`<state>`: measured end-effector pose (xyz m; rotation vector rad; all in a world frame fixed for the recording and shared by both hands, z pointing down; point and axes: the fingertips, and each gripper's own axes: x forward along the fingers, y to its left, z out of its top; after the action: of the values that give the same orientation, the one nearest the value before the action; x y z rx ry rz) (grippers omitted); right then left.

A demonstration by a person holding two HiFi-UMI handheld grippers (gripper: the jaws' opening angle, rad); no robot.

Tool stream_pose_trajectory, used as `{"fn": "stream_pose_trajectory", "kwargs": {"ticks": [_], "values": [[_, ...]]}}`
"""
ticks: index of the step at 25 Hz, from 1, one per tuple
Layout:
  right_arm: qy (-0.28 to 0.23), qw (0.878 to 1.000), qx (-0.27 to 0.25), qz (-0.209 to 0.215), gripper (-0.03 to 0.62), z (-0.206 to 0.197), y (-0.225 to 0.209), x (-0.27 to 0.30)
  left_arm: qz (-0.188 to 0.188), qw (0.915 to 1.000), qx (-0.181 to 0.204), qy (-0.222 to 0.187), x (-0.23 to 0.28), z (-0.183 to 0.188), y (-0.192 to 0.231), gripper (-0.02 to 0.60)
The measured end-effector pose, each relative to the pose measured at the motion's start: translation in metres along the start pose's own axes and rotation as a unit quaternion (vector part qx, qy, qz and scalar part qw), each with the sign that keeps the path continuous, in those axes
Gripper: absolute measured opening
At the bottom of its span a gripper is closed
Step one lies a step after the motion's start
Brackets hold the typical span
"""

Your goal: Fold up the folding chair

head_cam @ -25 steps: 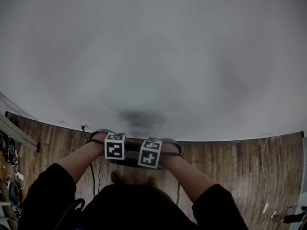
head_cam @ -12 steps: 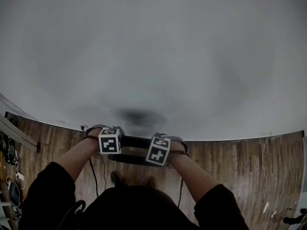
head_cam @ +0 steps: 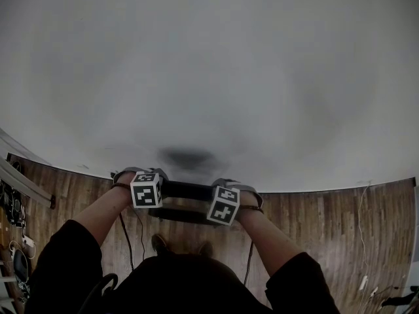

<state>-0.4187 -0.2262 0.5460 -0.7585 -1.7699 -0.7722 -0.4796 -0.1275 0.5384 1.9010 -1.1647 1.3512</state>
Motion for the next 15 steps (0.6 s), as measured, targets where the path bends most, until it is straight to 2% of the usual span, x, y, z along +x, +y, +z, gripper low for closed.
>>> {"fn": "stream_pose_trajectory", "kwargs": {"ticks": [5,15], "values": [[-0.017,0.999,-0.006,-0.05,0.19,-0.002,-0.015,0.002,0.028,0.9996,-0.001,-0.001,-0.001,-0.004,0.014,0.167],[-0.048,0.993,-0.015,-0.108,0.23,-0.003,-0.032,0.0,0.07,0.9974,-0.013,-0.008,-0.005,-0.006,0.03,0.19]]}}
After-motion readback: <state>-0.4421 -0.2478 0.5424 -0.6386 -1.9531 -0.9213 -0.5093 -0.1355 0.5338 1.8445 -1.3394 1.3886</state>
